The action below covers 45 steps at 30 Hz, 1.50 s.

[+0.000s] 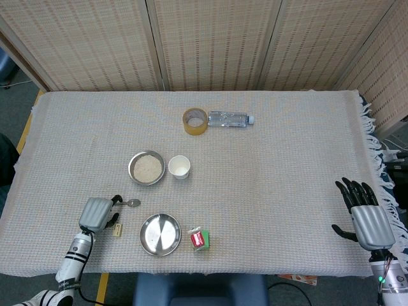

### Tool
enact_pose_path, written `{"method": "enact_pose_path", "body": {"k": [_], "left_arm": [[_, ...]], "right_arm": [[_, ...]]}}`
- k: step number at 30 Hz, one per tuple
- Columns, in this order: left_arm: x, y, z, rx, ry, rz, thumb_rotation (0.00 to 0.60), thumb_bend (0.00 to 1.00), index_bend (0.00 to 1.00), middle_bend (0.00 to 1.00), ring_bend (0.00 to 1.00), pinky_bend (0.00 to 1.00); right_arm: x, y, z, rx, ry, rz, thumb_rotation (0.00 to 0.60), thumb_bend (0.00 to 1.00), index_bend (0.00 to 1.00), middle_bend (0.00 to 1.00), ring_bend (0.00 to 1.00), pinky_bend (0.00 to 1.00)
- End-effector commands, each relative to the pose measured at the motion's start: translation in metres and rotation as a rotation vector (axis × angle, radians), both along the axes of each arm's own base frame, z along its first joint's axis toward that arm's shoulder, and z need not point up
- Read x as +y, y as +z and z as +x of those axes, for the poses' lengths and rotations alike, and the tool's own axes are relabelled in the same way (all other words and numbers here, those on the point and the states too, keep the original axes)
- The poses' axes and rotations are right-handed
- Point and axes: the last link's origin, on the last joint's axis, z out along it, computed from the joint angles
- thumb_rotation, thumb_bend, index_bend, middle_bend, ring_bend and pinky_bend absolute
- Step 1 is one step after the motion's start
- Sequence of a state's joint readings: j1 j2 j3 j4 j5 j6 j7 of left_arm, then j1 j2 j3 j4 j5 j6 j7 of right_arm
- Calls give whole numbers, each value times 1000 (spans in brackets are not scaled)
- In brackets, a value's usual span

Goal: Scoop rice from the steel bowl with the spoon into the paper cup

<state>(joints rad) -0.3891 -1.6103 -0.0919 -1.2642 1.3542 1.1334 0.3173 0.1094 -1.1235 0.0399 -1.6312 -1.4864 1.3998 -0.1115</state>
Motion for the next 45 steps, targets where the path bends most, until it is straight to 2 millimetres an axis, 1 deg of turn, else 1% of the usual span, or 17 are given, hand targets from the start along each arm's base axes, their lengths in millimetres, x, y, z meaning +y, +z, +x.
{"method": "enact_pose_path", "body": {"k": [1, 9, 16, 22, 24, 28, 40, 45], "left_arm": [[2, -3, -1, 8, 2, 2, 600, 361, 387, 1000, 993, 983], [4, -5, -4, 15, 13, 17, 600, 362, 408, 1000, 993, 983], [7, -9, -4, 23, -1, 21, 600, 363, 382, 1000, 994, 983], [10, -9, -7, 61, -12, 49, 600, 361, 425, 1000, 994, 983], [10, -11, -8, 54, -6, 52, 600, 364, 455, 1000, 995, 983], [11, -12, -8, 46, -9, 63, 600, 366, 481, 1000, 997, 983], [14, -13, -12, 55, 2, 53, 600, 367, 491, 1000, 999, 983], [15, -12, -12, 57, -1, 53, 600, 368, 525, 1000, 999, 983]], "right_arm": [[-1, 0, 0, 1, -1, 3, 599, 66, 0, 0, 0, 0], [-1, -1, -1, 4, -5, 12, 599, 66, 0, 0, 0, 0], [0, -1, 0, -2, -3, 23, 600, 66, 0, 0, 0, 0], [1, -1, -1, 4, -16, 32, 599, 66, 0, 0, 0, 0], [0, -2, -2, 9, -22, 33, 599, 66, 0, 0, 0, 0], [1, -3, -2, 10, -28, 45, 600, 66, 0, 0, 0, 0], [1, -4, -1, 12, -42, 64, 600, 66, 0, 0, 0, 0], [0, -5, -2, 14, -46, 71, 600, 66, 0, 0, 0, 0]]}}
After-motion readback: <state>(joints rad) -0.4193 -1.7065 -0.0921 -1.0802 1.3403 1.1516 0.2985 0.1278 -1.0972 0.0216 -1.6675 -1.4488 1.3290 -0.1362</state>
